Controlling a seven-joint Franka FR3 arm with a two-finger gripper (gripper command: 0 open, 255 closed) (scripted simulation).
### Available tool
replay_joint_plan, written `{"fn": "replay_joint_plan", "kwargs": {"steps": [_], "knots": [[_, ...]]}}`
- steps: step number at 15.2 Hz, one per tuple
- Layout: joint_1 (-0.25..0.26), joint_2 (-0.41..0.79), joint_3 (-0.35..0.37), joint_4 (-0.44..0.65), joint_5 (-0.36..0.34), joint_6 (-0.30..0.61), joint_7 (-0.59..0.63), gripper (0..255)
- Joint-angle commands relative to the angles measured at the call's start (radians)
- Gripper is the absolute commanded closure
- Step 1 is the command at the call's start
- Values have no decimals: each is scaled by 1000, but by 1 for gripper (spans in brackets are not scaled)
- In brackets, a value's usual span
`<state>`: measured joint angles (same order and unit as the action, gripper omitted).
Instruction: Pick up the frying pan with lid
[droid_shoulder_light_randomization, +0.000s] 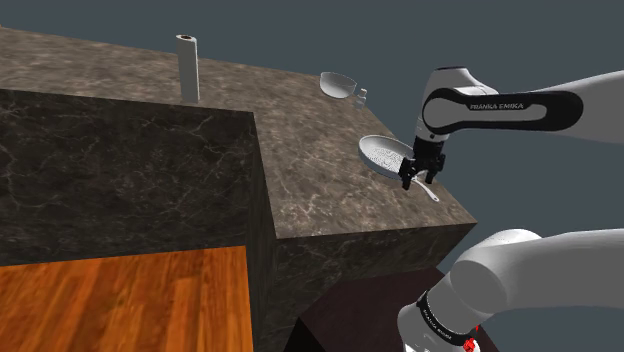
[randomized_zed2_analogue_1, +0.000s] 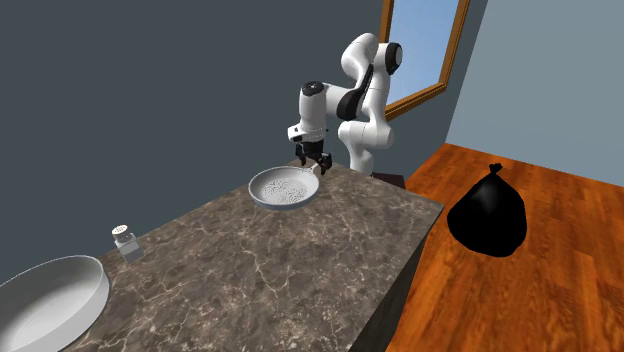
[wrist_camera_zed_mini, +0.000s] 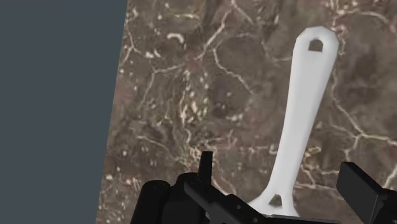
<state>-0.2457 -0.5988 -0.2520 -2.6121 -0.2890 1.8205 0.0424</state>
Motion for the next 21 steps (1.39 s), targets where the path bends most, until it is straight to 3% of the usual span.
{"fn": "replay_joint_plan", "kwargs": {"steps": [1,10,21], "knots": [[0,2,-1,-4,-1,6,1,255],[0,1,0,-6,0,7,2,255],[5,-36,24,117,20,-152,-18,255]]}}
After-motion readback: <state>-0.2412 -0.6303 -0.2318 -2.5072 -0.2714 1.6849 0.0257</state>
